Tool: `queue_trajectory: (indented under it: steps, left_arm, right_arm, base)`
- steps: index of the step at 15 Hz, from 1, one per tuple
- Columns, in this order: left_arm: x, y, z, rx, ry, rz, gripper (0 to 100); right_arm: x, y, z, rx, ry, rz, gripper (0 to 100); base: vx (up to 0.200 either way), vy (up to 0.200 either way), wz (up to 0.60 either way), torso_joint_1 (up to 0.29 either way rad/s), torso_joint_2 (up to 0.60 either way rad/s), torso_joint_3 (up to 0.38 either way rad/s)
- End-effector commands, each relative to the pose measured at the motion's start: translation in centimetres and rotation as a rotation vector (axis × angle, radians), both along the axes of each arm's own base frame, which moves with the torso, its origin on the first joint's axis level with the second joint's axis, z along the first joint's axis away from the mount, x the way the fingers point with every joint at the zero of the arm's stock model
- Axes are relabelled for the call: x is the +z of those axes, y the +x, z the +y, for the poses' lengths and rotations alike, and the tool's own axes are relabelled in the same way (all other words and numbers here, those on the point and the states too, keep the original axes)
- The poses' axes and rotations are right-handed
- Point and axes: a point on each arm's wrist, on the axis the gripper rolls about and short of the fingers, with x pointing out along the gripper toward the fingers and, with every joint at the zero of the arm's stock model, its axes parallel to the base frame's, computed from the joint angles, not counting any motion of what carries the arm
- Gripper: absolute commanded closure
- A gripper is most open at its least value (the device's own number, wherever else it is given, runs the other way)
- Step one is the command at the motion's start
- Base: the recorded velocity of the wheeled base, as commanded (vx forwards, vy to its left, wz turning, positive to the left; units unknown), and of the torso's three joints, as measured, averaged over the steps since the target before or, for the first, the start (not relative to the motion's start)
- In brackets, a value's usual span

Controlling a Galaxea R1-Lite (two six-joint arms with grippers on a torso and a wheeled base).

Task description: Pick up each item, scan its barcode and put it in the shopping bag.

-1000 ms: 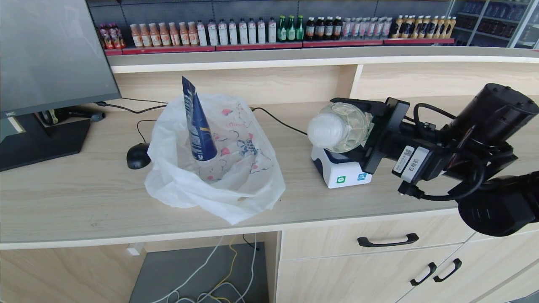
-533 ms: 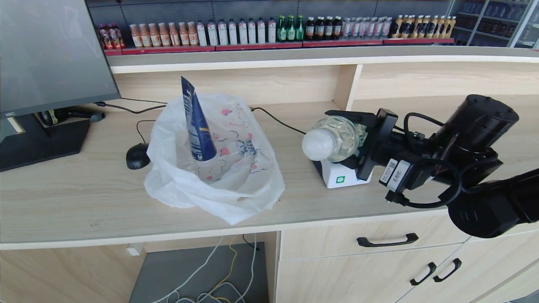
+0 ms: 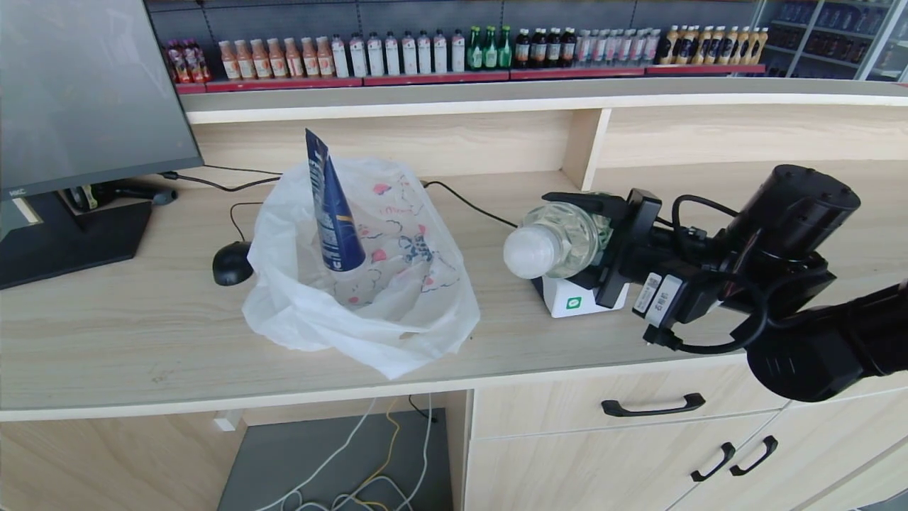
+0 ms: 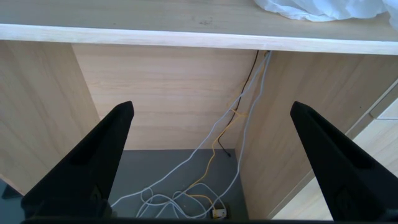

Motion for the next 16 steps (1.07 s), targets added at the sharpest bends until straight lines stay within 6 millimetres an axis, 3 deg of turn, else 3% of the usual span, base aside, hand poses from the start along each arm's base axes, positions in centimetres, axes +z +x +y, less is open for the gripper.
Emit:
queue_trajectory:
  steps: [1, 16]
  left_arm:
    - [0.00, 0.00, 0.00, -0.001, 0.000, 0.000, 0]
    - [0.00, 0.00, 0.00, -0.001, 0.000, 0.000, 0]
  right_arm:
    - [-0.14, -0.08, 0.02, 0.002, -0.002, 0.006, 100]
    - [-0.71, 0.20, 0.39, 0.001, -0.004, 0.025, 100]
  base:
    - [0.000, 0.000, 0.00, 0.000, 0.00, 0.000]
    - [0.000, 0.000, 0.00, 0.000, 0.00, 0.000]
